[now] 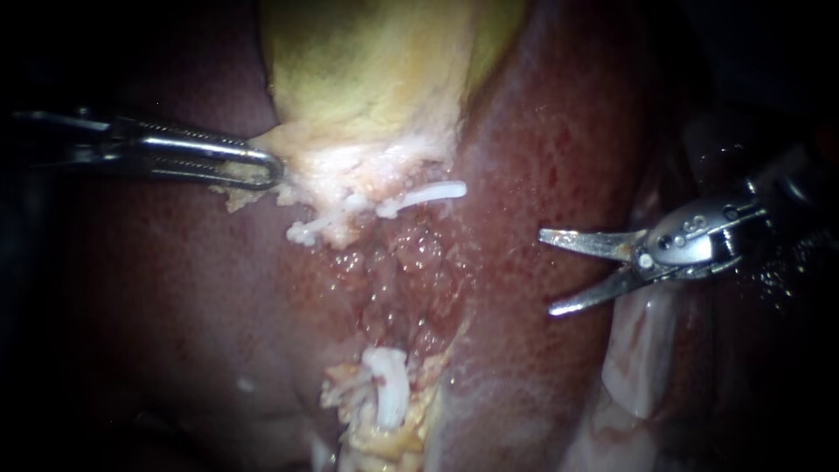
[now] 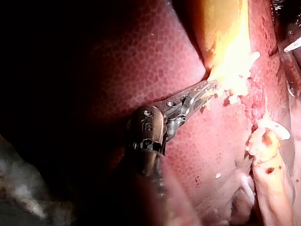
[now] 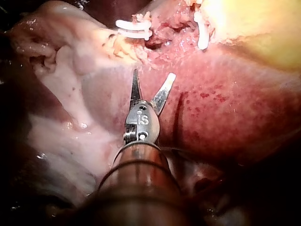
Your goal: Go back from the cut right tube
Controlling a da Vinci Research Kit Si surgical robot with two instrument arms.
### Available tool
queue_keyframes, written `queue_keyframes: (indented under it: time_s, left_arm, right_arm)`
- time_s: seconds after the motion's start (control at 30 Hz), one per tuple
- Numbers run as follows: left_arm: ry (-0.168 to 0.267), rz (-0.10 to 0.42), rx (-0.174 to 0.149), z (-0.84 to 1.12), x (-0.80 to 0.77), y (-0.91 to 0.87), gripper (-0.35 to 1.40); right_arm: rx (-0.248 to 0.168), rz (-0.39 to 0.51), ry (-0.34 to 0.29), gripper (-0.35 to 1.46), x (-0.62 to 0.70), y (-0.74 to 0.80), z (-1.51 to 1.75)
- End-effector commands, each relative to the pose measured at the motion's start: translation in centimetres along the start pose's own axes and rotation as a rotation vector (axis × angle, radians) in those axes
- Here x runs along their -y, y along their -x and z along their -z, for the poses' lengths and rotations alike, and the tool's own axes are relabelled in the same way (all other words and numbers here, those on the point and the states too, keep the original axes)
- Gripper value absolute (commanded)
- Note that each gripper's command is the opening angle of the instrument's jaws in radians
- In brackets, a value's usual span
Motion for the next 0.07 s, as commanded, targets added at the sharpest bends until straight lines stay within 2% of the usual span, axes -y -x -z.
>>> queue_keyframes:
  time_s: [0.03,0.07]
  left_arm:
    - [0.001,0.000,0.000,0.00,0.00,0.00,-0.35]
    - [0.001,0.000,0.000,0.00,0.00,0.00,-0.35]
  right_arm:
    - [0.000,0.001,-0.001,1.43,0.00,-0.01,0.00]
    - [-0.003,-0.011,-0.006,1.43,0.01,-0.01,0.00]
